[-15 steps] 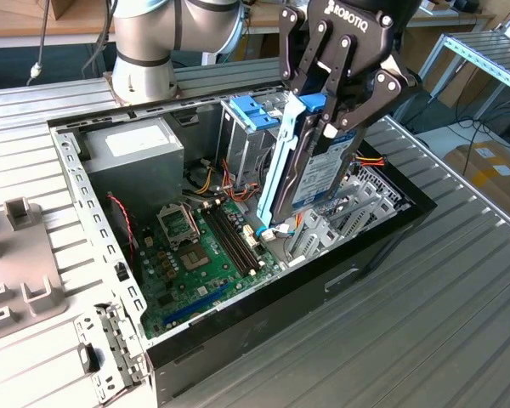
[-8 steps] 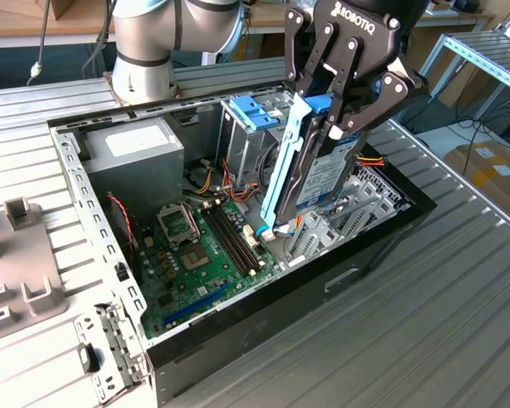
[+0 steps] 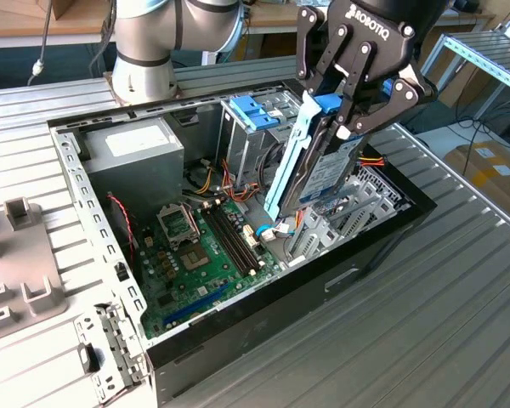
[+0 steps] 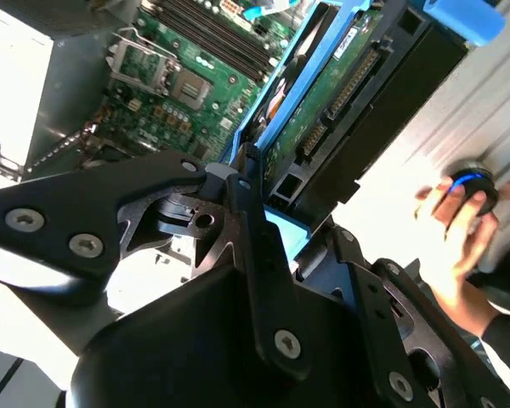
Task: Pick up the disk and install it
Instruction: 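Pick up the disk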
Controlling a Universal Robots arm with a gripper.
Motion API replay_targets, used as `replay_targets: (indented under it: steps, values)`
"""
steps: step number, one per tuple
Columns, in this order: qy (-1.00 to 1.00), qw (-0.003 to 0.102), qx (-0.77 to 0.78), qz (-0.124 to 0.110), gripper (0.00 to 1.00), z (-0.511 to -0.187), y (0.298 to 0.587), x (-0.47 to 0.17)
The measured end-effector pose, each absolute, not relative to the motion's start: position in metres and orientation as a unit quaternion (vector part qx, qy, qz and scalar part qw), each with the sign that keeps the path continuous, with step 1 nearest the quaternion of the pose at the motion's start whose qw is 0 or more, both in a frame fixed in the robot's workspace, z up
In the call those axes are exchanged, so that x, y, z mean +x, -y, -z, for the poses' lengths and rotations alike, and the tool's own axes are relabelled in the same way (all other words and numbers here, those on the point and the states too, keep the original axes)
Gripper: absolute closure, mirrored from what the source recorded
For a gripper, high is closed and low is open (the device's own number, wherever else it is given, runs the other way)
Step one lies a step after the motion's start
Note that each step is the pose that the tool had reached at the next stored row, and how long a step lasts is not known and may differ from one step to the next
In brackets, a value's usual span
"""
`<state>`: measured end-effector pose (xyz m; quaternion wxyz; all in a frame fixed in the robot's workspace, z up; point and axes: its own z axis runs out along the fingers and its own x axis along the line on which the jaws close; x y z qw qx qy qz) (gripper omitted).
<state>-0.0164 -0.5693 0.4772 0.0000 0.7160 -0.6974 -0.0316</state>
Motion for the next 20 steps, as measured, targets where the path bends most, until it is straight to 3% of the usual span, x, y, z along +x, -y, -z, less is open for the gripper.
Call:
replay_targets:
  steps: [1, 20]
  values:
    - [0.697, -0.005, 0.716, 0.036, 0.63, -0.477, 0.571, -0.015]
    - [0.697, -0.005, 0.716, 0.036, 0.63, -0.476, 0.586, -0.006]
